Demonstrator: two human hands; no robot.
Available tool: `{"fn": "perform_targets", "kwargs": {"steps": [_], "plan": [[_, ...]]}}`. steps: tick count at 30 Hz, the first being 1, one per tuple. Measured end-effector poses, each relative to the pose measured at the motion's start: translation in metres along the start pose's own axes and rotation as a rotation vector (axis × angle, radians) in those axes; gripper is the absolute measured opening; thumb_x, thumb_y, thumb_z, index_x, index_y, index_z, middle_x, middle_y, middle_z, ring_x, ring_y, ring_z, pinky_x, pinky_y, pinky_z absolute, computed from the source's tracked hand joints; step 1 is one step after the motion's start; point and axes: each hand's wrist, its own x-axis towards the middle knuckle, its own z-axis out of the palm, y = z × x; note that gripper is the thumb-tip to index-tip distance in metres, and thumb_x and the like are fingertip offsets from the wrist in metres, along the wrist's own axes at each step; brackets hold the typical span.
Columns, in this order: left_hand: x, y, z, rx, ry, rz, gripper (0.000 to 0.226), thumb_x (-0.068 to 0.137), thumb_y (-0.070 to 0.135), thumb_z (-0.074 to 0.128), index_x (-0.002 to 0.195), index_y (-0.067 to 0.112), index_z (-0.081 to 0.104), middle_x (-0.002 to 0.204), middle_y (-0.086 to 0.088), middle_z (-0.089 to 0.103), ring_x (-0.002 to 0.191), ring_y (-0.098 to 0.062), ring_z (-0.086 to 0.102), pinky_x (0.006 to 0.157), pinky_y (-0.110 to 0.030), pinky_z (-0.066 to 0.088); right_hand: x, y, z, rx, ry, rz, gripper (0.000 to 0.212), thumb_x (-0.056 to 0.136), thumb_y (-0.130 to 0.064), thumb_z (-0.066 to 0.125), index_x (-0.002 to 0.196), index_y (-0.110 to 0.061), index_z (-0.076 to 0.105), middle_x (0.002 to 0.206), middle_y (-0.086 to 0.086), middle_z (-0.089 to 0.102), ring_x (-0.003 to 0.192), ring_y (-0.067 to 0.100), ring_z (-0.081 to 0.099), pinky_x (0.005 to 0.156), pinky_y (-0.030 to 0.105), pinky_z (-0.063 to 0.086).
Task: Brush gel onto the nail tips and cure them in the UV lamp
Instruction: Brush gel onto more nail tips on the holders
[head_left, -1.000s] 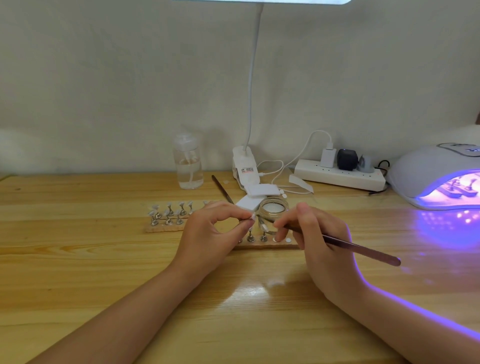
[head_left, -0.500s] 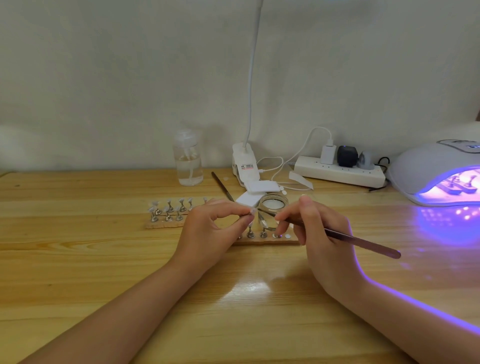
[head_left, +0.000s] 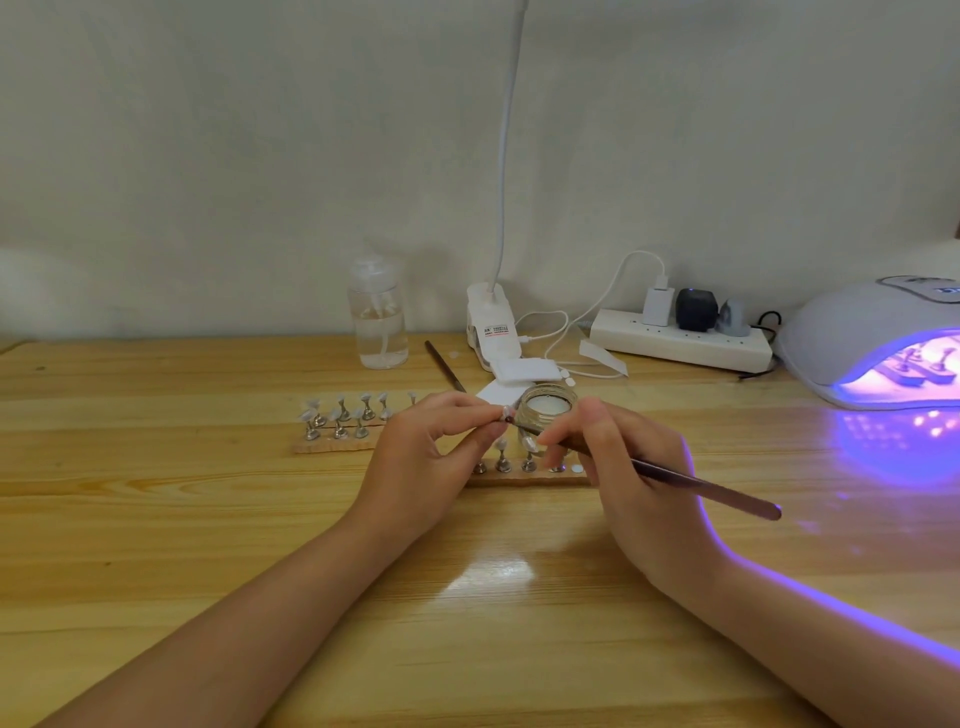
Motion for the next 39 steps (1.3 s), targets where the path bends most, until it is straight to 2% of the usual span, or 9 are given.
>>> {"fn": "perform_targets", "kwargs": {"steps": [3,6,10,16,23,28,35,37,39], "plan": [[0.0,0.0,0.0,-0.012,-0.002,-0.007,0.022,0.08,0.006,0.066,0.093,0.024,0.07,0.085,0.012,0.067,0.086,-0.003,0.059,0.078,-0.009,0.041,-0.001,0.0,-0.001,0.08,0.033,-0.007,0.039,0.089,-0.033,0.041,0.065,-0.015,0.065,0.053,-0.006,0.06,0.051,-0.001,0.054,0.057,0.007,0.037],[0.0,0.0,0.0,-0.015,-0.003,-0.012,0.022,0.079,0.006,0.067,0.094,0.022,0.07,0.084,0.013,0.067,0.084,-0.001,0.059,0.078,-0.011,0.043,0.001,0.001,-0.001,0.036,0.039,0.016,0.036,0.092,-0.023,0.04,0.07,-0.011,0.066,0.058,-0.002,0.061,0.052,-0.001,0.053,0.055,0.008,0.037],[0.0,0.001,-0.001,-0.013,0.002,-0.018,0.021,0.078,0.006,0.068,0.093,0.02,0.071,0.083,0.012,0.068,0.084,-0.002,0.06,0.079,-0.014,0.044,0.001,0.001,0.0,-0.034,-0.016,0.041,0.034,0.091,-0.023,0.038,0.073,-0.017,0.066,0.059,-0.01,0.06,0.054,-0.003,0.053,0.056,0.007,0.036],[0.0,0.003,-0.001,-0.015,0.017,-0.01,0.022,0.077,0.004,0.069,0.095,0.017,0.071,0.082,0.011,0.069,0.085,-0.004,0.062,0.082,-0.019,0.046,-0.002,0.002,0.0,0.095,0.034,0.017,0.039,0.09,-0.03,0.044,0.064,-0.013,0.066,0.051,0.001,0.06,0.049,0.001,0.053,0.055,0.006,0.036],[-0.001,0.004,-0.002,-0.009,-0.005,-0.014,0.018,0.078,0.006,0.068,0.09,0.018,0.072,0.08,0.013,0.068,0.084,-0.004,0.06,0.08,-0.016,0.044,0.001,0.001,-0.001,-0.065,-0.01,0.035,0.03,0.091,-0.025,0.04,0.074,-0.022,0.065,0.065,-0.004,0.064,0.055,-0.003,0.054,0.056,0.006,0.036],[-0.001,0.005,-0.002,-0.019,0.011,-0.041,0.017,0.077,0.006,0.069,0.091,0.015,0.073,0.082,0.009,0.069,0.085,-0.004,0.061,0.081,-0.012,0.043,-0.002,0.002,-0.001,0.052,-0.032,-0.006,0.043,0.088,-0.034,0.039,0.067,-0.009,0.067,0.056,0.0,0.061,0.052,-0.001,0.053,0.056,0.006,0.037],[-0.002,0.007,-0.003,-0.046,0.026,-0.046,0.017,0.075,0.009,0.071,0.088,0.019,0.072,0.081,0.008,0.07,0.086,-0.005,0.063,0.082,-0.017,0.046,0.001,0.002,-0.004,0.124,0.106,0.048,0.033,0.092,-0.038,0.038,0.081,-0.023,0.064,0.062,0.006,0.068,0.042,0.01,0.055,0.047,0.012,0.041],[-0.003,0.009,-0.003,-0.052,0.013,-0.012,0.017,0.073,0.015,0.071,0.089,0.018,0.072,0.082,0.007,0.071,0.086,-0.008,0.064,0.083,-0.021,0.046,0.001,0.002,-0.006,0.081,0.099,0.054,0.035,0.092,-0.039,0.034,0.079,-0.026,0.064,0.057,0.004,0.067,0.04,0.01,0.055,0.047,0.01,0.04],[-0.003,0.011,-0.003,-0.048,0.003,0.024,0.02,0.072,0.022,0.068,0.091,0.019,0.071,0.084,0.007,0.07,0.086,-0.009,0.063,0.084,-0.027,0.047,0.002,0.002,-0.006,0.004,0.059,0.016,0.028,0.091,-0.044,0.044,0.078,-0.03,0.063,0.062,-0.001,0.068,0.048,0.008,0.059,0.051,0.013,0.044]]}}
